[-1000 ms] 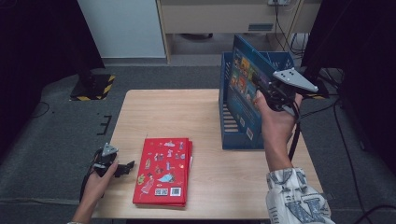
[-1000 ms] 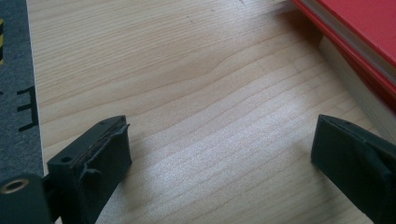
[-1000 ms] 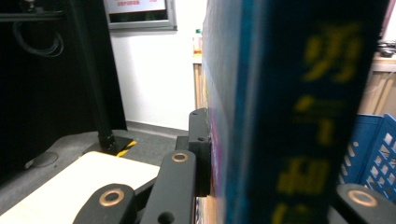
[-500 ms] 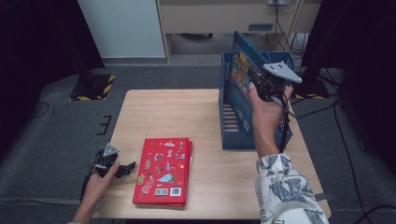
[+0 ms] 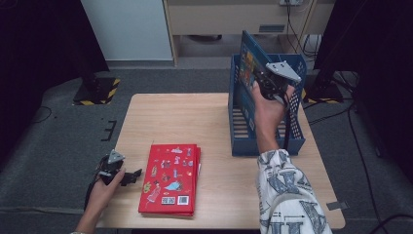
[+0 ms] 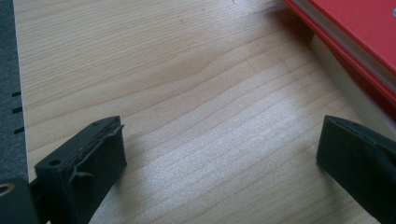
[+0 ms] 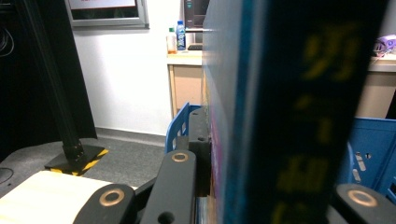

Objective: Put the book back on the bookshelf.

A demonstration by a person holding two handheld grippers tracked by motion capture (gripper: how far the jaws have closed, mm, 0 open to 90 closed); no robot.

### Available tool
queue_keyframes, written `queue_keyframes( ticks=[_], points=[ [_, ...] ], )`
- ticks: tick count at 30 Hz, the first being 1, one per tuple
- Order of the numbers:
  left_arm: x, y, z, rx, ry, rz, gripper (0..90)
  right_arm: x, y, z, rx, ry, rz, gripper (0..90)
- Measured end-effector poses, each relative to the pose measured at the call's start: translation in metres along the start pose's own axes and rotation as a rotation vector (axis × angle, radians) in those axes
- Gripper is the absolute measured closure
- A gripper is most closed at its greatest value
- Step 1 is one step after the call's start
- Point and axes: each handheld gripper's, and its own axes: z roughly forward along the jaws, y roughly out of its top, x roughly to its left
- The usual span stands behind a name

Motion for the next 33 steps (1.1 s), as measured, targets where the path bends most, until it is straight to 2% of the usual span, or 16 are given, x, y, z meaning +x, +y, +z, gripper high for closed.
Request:
queue_keyframes(
  ticks=[12, 33],
  points=[
    [-0.001, 0.000, 0.000, 0.001, 0.001, 0.001, 0.0, 0.001, -0.010, 0.011, 0.000, -0.007, 0.008, 82.7],
    [-0.001, 0.000, 0.000, 0.001, -0.002, 0.001, 0.0, 0.005, -0.053, 0.021, 0.050, -0.009, -0.012, 82.7]
  ],
)
